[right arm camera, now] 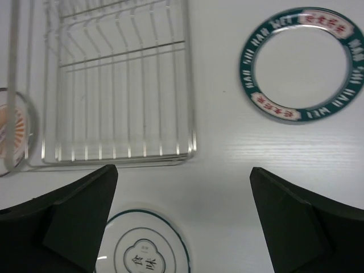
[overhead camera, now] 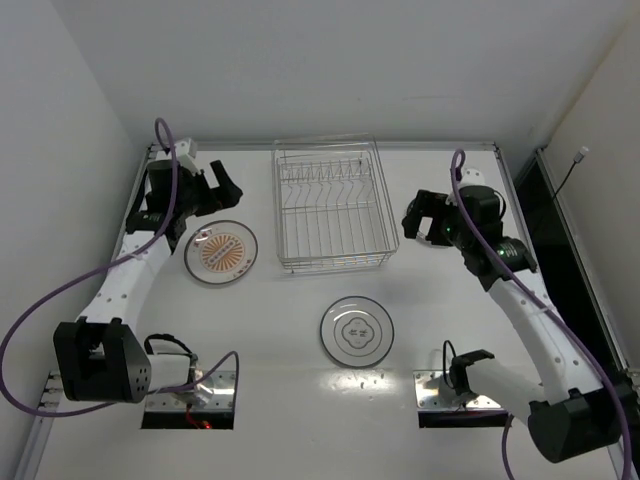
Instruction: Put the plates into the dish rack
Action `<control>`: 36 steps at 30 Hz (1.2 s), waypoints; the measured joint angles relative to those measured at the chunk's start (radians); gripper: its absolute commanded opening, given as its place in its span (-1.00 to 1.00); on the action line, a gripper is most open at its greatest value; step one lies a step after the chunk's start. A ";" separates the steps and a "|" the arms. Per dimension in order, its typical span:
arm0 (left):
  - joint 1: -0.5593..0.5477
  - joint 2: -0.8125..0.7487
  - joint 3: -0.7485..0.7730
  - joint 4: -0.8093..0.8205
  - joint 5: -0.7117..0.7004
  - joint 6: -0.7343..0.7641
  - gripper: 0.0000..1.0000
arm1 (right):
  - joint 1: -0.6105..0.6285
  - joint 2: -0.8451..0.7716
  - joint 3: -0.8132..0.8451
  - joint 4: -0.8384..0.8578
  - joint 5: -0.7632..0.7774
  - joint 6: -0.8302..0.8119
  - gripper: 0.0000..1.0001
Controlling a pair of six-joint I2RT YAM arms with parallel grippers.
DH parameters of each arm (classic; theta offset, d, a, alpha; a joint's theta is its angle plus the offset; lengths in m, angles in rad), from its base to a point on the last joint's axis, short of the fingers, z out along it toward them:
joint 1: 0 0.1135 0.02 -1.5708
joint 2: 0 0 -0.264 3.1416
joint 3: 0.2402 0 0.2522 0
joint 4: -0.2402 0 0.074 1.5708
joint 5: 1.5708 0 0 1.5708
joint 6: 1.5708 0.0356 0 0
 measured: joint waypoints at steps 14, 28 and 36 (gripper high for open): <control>0.000 0.063 -0.005 0.003 0.031 0.000 0.99 | -0.285 -0.010 -0.071 -0.152 0.268 0.109 1.00; 0.000 0.095 -0.005 0.002 0.089 -0.008 0.99 | -0.804 0.366 -0.375 0.241 -0.331 0.317 0.81; 0.000 0.102 -0.005 0.002 0.098 -0.015 0.99 | -0.793 0.570 -0.308 0.414 -0.480 0.438 0.73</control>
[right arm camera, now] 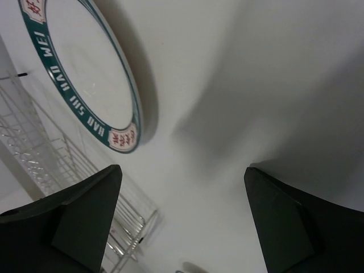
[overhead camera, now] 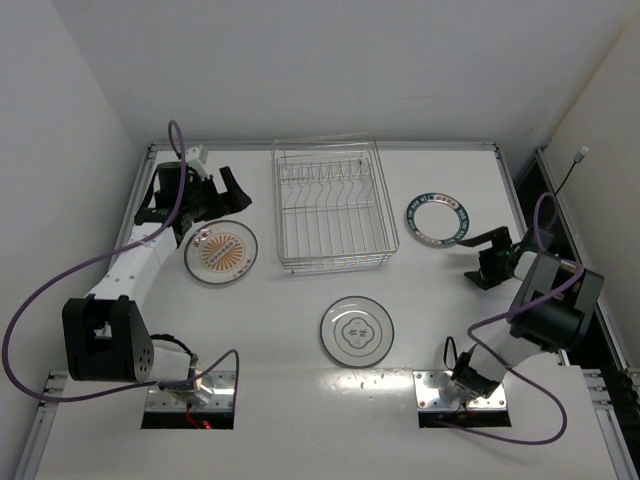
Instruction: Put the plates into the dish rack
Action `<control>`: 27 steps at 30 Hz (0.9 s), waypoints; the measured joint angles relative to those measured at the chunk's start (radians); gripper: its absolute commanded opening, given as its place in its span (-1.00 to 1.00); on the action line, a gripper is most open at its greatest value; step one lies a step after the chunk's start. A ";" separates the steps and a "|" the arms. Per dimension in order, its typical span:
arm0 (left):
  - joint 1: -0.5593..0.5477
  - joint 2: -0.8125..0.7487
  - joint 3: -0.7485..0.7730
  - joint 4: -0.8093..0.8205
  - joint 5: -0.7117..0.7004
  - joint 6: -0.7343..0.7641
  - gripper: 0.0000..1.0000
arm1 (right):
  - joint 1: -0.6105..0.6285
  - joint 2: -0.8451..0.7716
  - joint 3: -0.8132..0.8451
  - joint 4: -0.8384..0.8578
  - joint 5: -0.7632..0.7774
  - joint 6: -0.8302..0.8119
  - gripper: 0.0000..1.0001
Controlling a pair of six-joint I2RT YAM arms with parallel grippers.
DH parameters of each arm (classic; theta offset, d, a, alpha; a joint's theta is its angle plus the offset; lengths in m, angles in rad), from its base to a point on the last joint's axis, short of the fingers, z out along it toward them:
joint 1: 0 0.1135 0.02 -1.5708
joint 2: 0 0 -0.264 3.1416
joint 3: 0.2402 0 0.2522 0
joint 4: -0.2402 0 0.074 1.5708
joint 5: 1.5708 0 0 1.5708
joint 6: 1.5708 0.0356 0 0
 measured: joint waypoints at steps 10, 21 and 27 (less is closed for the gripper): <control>0.000 0.021 0.000 0.000 0.002 0.000 0.99 | 0.064 0.284 0.308 -0.005 -0.047 0.023 0.28; 0.000 0.023 0.000 -0.009 -0.001 0.001 0.99 | 0.106 0.347 0.366 -0.050 -0.044 0.006 -1.00; 0.000 0.023 0.000 -0.010 -0.002 0.001 0.99 | 0.110 0.341 0.385 -0.071 -0.032 -0.024 -1.00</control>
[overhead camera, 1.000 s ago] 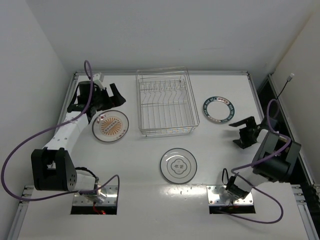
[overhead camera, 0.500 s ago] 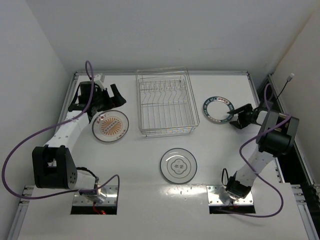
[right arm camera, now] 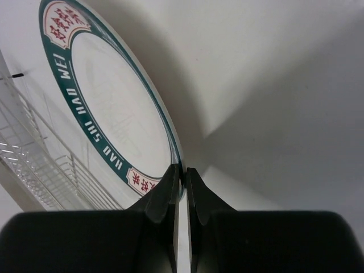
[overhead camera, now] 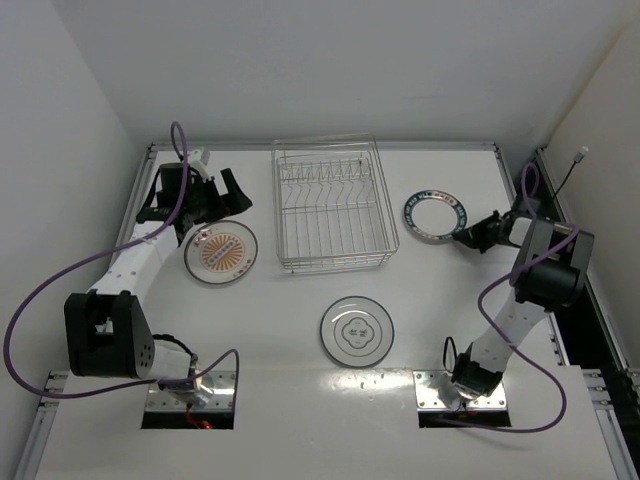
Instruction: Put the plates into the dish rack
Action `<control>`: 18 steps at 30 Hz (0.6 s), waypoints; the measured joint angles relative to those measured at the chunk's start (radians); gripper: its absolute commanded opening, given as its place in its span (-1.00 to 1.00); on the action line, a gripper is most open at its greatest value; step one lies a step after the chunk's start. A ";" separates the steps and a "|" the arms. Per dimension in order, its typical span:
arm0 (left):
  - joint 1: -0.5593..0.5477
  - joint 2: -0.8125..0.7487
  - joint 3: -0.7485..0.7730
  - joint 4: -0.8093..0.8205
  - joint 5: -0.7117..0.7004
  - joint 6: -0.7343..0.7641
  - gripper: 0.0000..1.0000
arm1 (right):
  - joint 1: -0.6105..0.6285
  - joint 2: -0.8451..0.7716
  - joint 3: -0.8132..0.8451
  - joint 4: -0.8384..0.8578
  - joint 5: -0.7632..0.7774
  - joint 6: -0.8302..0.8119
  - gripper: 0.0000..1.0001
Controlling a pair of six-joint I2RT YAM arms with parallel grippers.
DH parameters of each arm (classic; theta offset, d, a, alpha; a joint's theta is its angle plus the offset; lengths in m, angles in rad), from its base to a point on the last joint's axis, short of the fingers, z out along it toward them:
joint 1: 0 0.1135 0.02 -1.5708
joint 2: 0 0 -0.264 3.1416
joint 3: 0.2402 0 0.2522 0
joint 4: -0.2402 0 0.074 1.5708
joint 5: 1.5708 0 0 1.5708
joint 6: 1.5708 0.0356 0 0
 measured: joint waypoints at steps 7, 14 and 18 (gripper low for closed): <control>0.000 0.000 0.000 -0.002 0.000 0.000 0.99 | 0.036 -0.280 -0.009 -0.121 0.185 -0.082 -1.00; 0.000 0.002 0.000 -0.004 0.001 0.000 0.99 | 0.205 -0.541 0.127 -0.222 0.457 -0.166 -1.00; 0.000 0.007 0.000 -0.005 0.001 0.000 0.99 | 0.352 -0.554 0.249 -0.241 0.592 -0.227 -1.00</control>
